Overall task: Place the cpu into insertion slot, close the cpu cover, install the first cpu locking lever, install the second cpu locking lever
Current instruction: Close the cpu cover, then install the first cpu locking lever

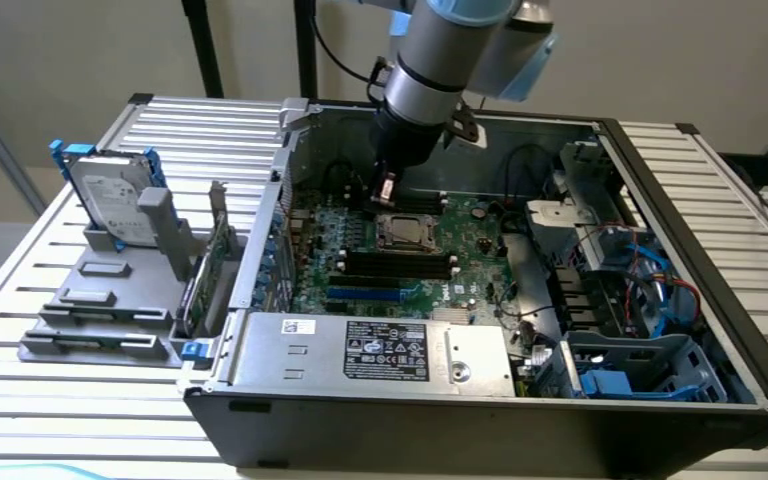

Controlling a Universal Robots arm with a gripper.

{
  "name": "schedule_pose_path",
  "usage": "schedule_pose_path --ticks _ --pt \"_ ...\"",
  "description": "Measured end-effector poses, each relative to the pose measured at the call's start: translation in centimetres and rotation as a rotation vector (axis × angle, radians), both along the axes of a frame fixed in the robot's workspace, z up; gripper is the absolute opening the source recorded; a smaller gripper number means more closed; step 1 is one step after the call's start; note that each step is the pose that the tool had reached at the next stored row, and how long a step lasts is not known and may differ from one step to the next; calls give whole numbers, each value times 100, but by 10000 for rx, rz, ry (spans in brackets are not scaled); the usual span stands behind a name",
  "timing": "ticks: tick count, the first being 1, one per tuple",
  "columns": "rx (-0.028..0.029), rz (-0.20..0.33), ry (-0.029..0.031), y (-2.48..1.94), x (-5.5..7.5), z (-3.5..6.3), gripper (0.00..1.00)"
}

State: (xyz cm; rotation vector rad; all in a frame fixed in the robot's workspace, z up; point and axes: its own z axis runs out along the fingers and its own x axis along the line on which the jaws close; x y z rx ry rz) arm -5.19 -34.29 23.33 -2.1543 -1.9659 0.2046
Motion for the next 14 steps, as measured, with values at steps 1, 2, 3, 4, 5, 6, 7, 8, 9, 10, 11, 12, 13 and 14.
schedule_pose_path --ticks 1,2,3,4,5,6,7,8,9,10,11,12,13,14 --pt "1 0 0 -3 -33 11 11" --pt "3 1 0 -4 -65 20 11" --pt "4 -1 0 -5 -98 30 11" --pt "6 -1 1 -5 -130 39 11" --pt "9 -3 1 -6 -162 47 11" --pt "15 -8 0 -5 -193 53 11" --pt "23 -22 0 -5 -226 58 11" --pt "29 -37 0 -5 -255 61 11" --pt "34 -61 0 -5 -282 61 11" --pt "36 -91 0 -5 -306 62 11" --pt "37 -151 -1 -5 -320 62 11" --pt "35 -195 0 -5 -322 62 11" --pt "36 -196 0 -5 -322 62 11" --pt "37 -196 0 -5 -322 62 11"
